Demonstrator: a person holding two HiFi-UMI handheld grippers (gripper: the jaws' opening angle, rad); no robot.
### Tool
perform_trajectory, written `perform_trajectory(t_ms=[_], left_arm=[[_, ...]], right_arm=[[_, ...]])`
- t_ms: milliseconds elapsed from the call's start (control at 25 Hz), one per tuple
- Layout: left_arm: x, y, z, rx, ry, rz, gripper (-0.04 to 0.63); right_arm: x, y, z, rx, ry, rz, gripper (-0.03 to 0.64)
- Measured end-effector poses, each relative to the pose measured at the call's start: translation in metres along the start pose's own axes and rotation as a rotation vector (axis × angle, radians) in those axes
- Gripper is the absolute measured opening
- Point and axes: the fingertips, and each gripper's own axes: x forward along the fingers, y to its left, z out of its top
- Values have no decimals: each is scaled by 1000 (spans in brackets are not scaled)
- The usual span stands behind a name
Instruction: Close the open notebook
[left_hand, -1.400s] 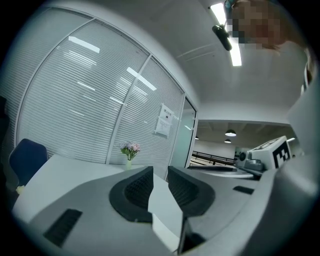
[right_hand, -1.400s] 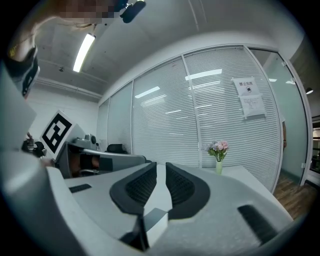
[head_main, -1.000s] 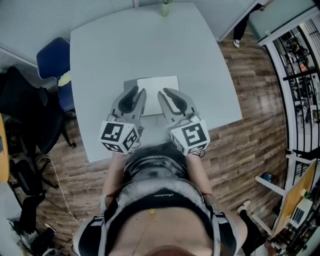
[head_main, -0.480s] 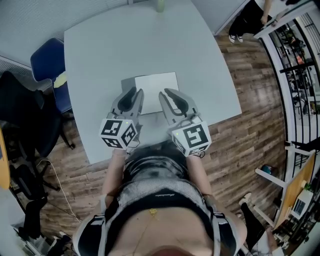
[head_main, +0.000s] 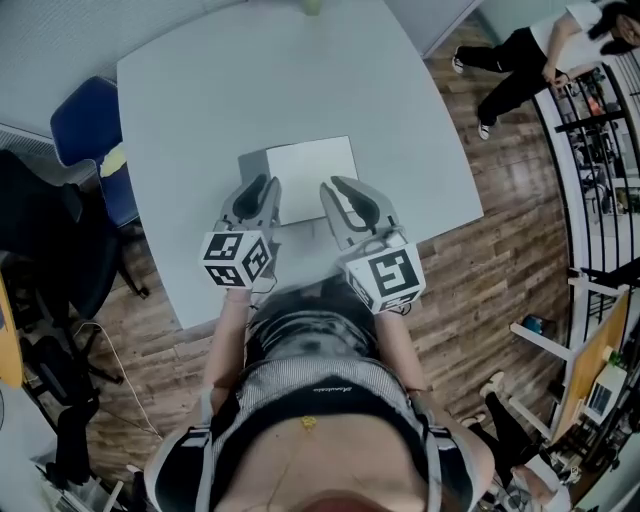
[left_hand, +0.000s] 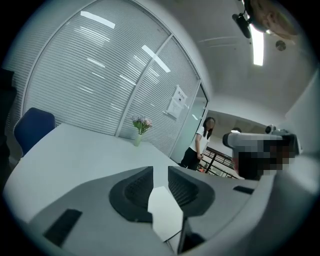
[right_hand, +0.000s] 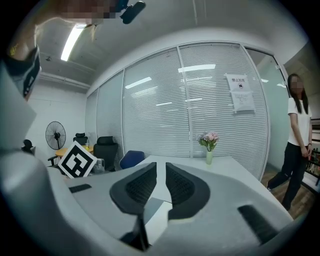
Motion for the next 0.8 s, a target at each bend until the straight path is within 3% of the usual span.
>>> perform_trajectory(t_ms=[800], left_arm=[[17,54,-68,-64,153,78,66]], right_arm=[[2,-4,-19,2,70,-45,58]])
